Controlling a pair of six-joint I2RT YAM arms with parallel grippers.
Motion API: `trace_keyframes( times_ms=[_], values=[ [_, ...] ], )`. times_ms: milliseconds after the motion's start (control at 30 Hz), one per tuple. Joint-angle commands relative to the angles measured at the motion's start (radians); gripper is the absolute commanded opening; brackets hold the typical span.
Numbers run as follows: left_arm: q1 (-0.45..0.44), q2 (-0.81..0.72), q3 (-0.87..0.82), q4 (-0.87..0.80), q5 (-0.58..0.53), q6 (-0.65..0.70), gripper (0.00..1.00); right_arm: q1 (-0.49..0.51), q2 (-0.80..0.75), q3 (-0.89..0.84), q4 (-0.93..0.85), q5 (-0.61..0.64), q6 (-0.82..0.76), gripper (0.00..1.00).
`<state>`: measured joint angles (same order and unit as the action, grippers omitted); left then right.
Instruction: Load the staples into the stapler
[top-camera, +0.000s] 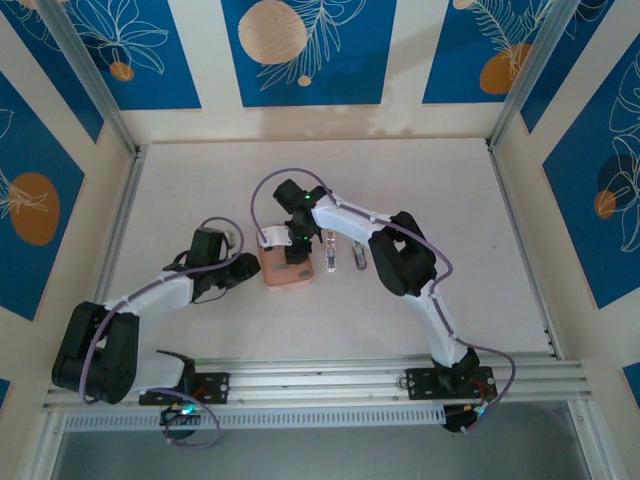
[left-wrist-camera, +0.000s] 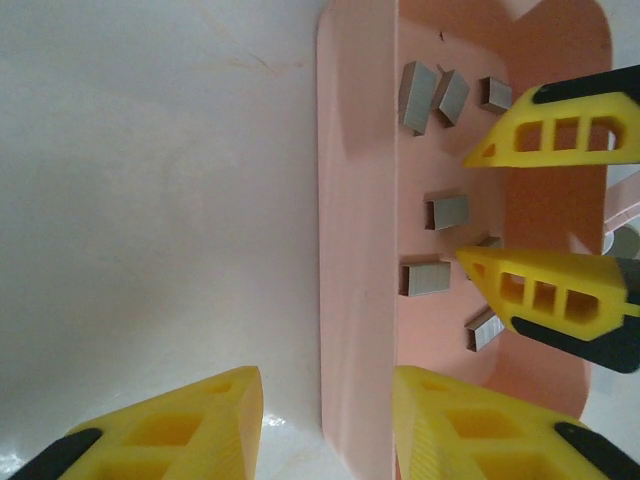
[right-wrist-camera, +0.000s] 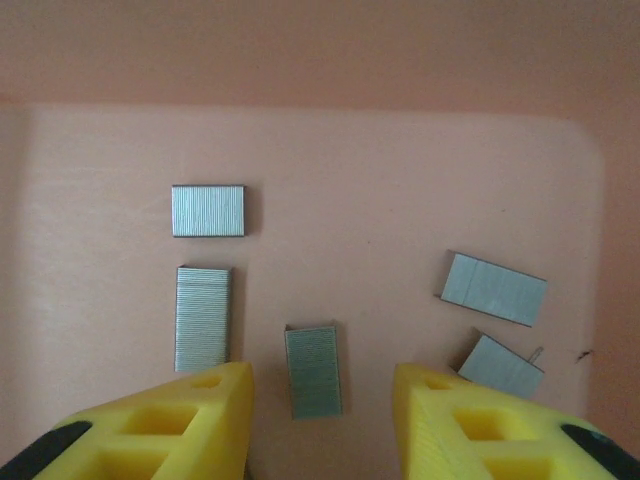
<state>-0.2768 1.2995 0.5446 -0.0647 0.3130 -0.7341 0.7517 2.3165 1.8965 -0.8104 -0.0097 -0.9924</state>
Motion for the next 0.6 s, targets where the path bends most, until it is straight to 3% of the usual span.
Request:
trace_keyframes(
  times_ms=[0,567],
  values=[
    [0.011,0.005,-0.009,0.011,0.015,-0.008,0.38,0.003,0.027,0.042,-0.035,0.0,-0.018,0.42],
    [0.011,-0.004,0.001,-0.009,0.006,-0.005,0.38,-0.007,0.135,0.113,-0.145,-0.006,-0.032,0.29]
  ],
)
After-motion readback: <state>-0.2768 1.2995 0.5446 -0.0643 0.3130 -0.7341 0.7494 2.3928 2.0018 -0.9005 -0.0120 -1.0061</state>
